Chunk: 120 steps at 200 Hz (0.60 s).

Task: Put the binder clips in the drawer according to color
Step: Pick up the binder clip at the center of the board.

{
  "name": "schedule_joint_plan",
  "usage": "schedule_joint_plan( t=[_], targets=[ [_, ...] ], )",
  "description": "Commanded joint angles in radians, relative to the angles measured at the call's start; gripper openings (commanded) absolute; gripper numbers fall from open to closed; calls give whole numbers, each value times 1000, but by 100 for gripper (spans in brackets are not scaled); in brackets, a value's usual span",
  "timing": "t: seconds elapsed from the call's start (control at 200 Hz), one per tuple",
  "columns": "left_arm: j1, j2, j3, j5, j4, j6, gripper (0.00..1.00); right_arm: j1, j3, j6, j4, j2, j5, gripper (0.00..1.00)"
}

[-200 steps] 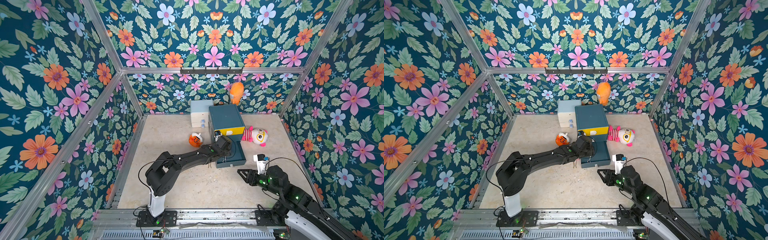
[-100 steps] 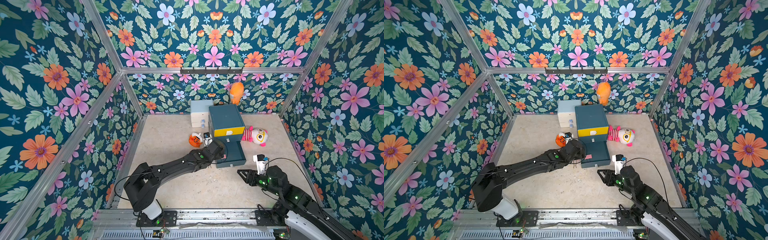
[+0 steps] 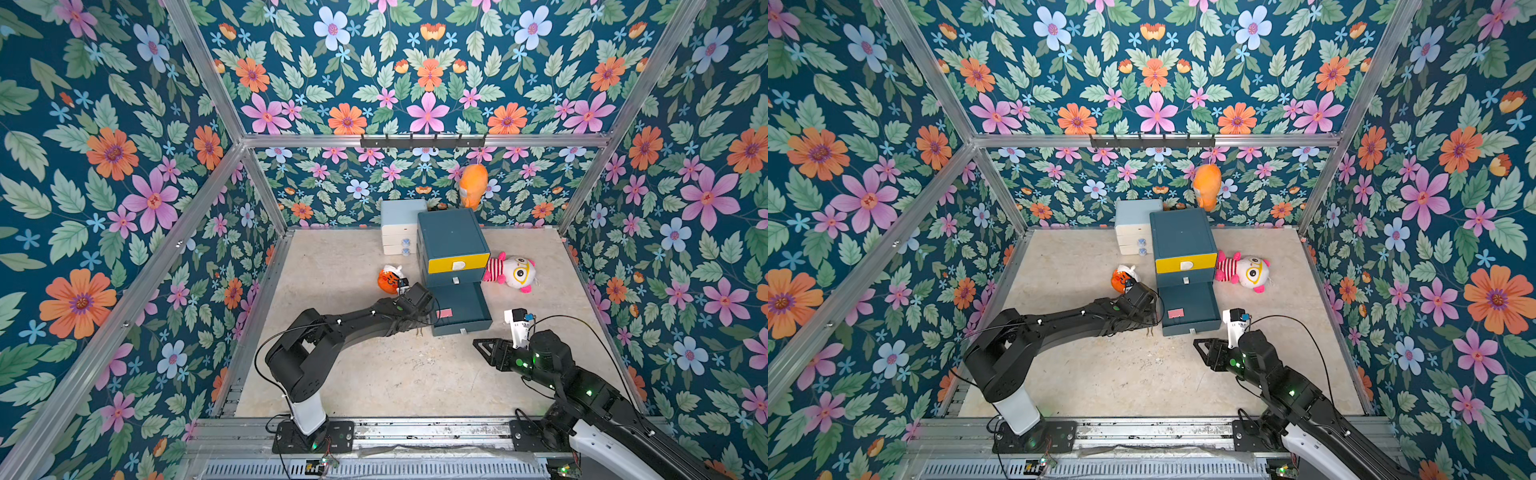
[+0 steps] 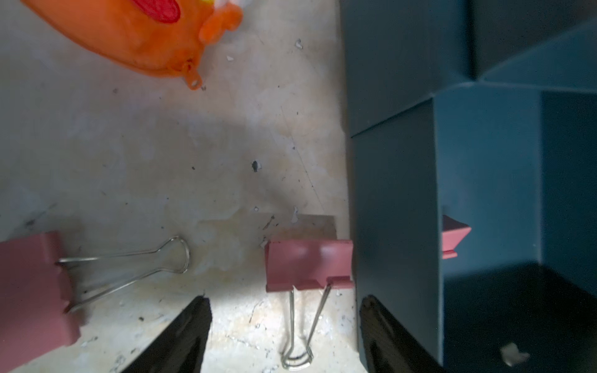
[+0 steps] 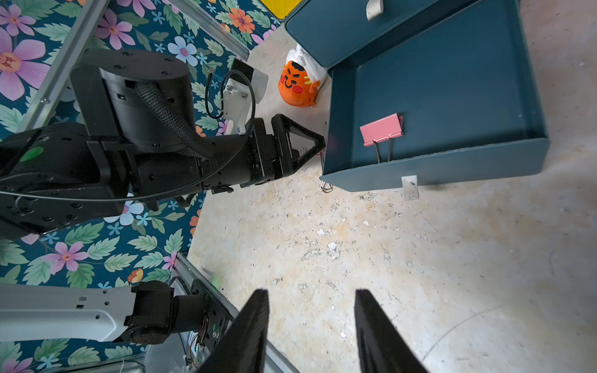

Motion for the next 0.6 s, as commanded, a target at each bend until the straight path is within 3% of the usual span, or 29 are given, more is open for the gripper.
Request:
schedule_joint_plan(
  t=[0.0,0.18,0.595],
  targets=[
    [12,20,13,55,13,64,78,1,1,3,32,4,-13,46],
    [13,55,44,88,6,107,76,1,3,5,29,6,-11,46],
    [14,124,81,29,-22,136,70,1,5,10,34,8,-9,46]
  ],
)
